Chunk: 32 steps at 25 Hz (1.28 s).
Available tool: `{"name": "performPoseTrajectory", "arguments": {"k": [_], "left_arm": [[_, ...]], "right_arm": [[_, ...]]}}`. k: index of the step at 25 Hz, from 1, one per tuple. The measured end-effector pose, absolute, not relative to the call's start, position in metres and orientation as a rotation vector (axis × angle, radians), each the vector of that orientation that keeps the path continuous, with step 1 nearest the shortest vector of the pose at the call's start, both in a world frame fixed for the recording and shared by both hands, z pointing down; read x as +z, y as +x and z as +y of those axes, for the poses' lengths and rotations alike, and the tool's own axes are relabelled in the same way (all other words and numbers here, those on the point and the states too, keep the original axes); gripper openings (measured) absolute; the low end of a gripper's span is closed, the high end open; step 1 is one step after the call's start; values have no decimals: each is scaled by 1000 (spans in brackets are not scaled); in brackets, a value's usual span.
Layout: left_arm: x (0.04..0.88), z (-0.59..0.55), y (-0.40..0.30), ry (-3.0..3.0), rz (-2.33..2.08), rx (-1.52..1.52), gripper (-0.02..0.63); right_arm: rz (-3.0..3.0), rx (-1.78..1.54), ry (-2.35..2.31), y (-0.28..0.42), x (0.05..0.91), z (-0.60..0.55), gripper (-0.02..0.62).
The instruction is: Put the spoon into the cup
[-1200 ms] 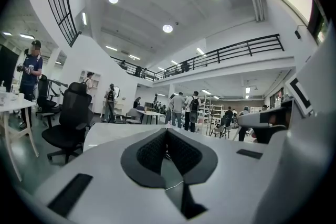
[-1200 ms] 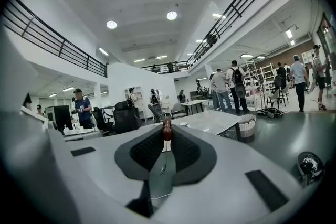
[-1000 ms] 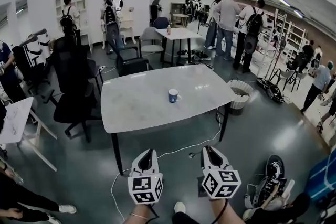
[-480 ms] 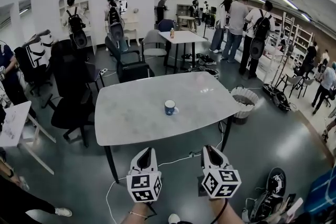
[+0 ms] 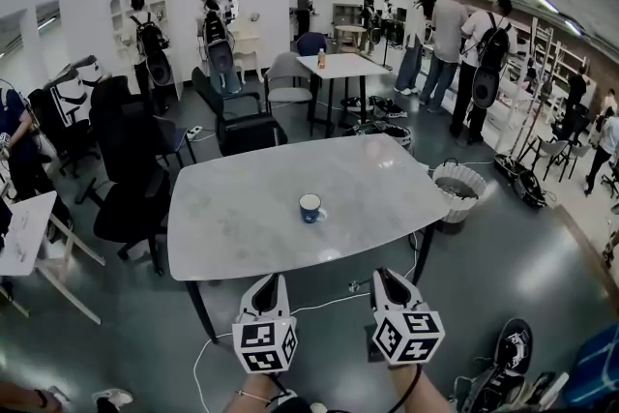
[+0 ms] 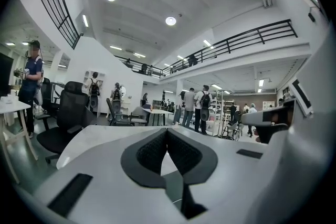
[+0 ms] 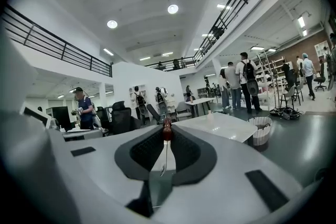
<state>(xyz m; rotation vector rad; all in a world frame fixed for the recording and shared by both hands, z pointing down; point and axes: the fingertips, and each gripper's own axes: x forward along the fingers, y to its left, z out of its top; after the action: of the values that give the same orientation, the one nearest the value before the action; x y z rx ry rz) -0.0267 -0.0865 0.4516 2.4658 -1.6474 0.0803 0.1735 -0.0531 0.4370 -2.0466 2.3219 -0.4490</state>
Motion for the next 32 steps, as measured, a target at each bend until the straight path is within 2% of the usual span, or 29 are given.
{"name": "performPoseTrajectory", "arguments": {"k": [32], "left_arm": [[441,-298,-20,2446,-1682,11,18]], "right_arm": [[2373,-382,-2009,174,423,-263,60]]}}
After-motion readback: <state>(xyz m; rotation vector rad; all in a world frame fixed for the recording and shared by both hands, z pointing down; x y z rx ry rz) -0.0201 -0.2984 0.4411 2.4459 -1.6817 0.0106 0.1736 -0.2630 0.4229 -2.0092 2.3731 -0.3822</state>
